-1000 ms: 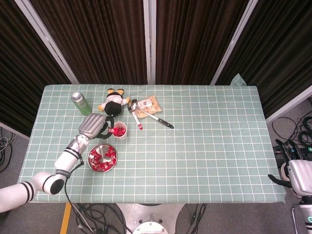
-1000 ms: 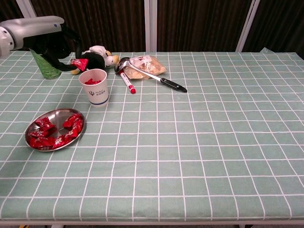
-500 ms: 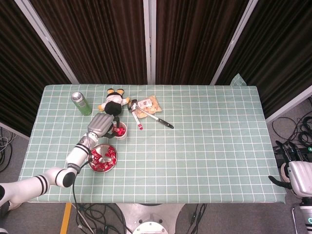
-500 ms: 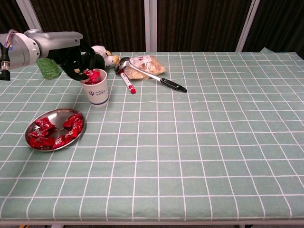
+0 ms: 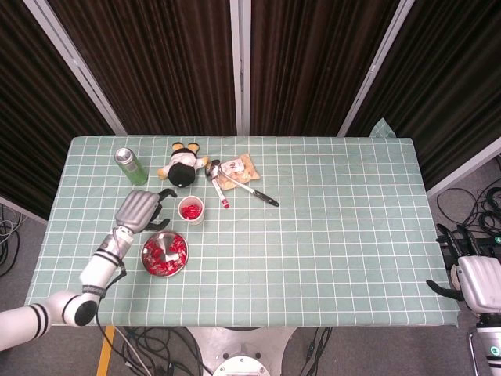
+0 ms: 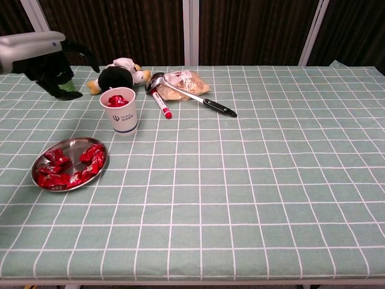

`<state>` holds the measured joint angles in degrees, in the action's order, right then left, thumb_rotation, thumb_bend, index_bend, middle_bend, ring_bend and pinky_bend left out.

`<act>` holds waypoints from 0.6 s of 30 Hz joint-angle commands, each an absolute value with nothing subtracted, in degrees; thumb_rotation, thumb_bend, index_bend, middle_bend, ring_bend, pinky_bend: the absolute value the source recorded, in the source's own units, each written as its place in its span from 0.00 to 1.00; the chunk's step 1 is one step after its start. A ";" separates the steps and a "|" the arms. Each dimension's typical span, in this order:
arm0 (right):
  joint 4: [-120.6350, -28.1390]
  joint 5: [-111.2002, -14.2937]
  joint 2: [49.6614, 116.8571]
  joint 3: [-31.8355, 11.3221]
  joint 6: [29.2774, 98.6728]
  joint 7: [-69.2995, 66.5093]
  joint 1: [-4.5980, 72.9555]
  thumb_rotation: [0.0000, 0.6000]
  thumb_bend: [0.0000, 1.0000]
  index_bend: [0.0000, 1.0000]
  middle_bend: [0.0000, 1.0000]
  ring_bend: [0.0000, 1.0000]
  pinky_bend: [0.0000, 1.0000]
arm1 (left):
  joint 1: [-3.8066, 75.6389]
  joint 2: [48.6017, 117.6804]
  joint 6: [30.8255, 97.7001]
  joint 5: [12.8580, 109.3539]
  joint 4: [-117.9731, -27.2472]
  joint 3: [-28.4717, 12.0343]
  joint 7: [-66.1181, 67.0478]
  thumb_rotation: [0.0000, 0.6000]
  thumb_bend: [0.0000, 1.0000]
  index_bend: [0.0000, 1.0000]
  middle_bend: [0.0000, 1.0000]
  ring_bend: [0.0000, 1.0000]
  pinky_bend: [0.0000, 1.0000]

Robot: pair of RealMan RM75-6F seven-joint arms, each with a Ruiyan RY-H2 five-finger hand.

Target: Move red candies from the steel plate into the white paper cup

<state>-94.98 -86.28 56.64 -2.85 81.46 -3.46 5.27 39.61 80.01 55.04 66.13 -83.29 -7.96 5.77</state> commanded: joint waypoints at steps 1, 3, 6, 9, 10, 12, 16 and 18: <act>-95.04 -86.46 56.63 -2.81 81.60 -3.46 5.26 1.00 0.01 0.06 0.27 0.05 0.29 | 36.48 78.03 57.19 69.60 -84.67 -4.60 4.16 1.00 0.30 0.39 0.95 0.94 1.00; -95.13 -86.55 56.59 -2.78 81.65 -3.35 5.26 1.00 0.01 0.06 0.27 0.05 0.29 | 35.38 77.68 57.13 71.36 -84.42 -2.67 3.70 1.00 0.30 0.42 0.95 0.94 1.00; -95.35 -86.64 56.61 -2.74 81.67 -3.21 5.29 1.00 0.01 0.06 0.27 0.05 0.28 | 34.80 78.25 56.16 73.67 -83.07 -0.53 3.53 1.00 0.30 0.49 0.95 0.94 1.00; -95.60 -86.88 56.62 -2.65 81.74 -3.04 5.32 1.00 0.01 0.06 0.27 0.05 0.28 | 34.98 79.70 54.70 75.60 -80.84 0.98 4.20 1.00 0.30 0.51 0.96 0.93 1.00; -95.67 -86.94 56.59 -2.62 81.83 -3.02 5.26 1.00 0.01 0.06 0.27 0.05 0.28 | 35.02 80.17 54.41 75.97 -80.16 1.21 4.38 1.00 0.30 0.51 0.96 0.93 1.00; -95.81 -86.94 56.48 -2.55 82.14 -2.92 5.05 1.00 0.01 0.06 0.27 0.05 0.28 | 35.06 81.23 54.05 76.58 -78.49 1.46 4.73 1.00 0.30 0.51 0.96 0.93 1.00; -95.98 -86.53 56.28 -2.55 82.40 -2.76 4.75 1.00 0.01 0.06 0.27 0.05 0.29 | 35.00 83.04 53.85 77.50 -75.29 1.66 5.33 1.00 0.31 0.52 0.96 0.93 1.00; -96.00 -86.38 56.27 -2.54 82.41 -2.72 4.68 1.00 0.01 0.06 0.27 0.05 0.29 | 35.10 83.64 53.37 78.06 -74.09 1.84 5.07 1.00 0.31 0.52 0.96 0.93 1.00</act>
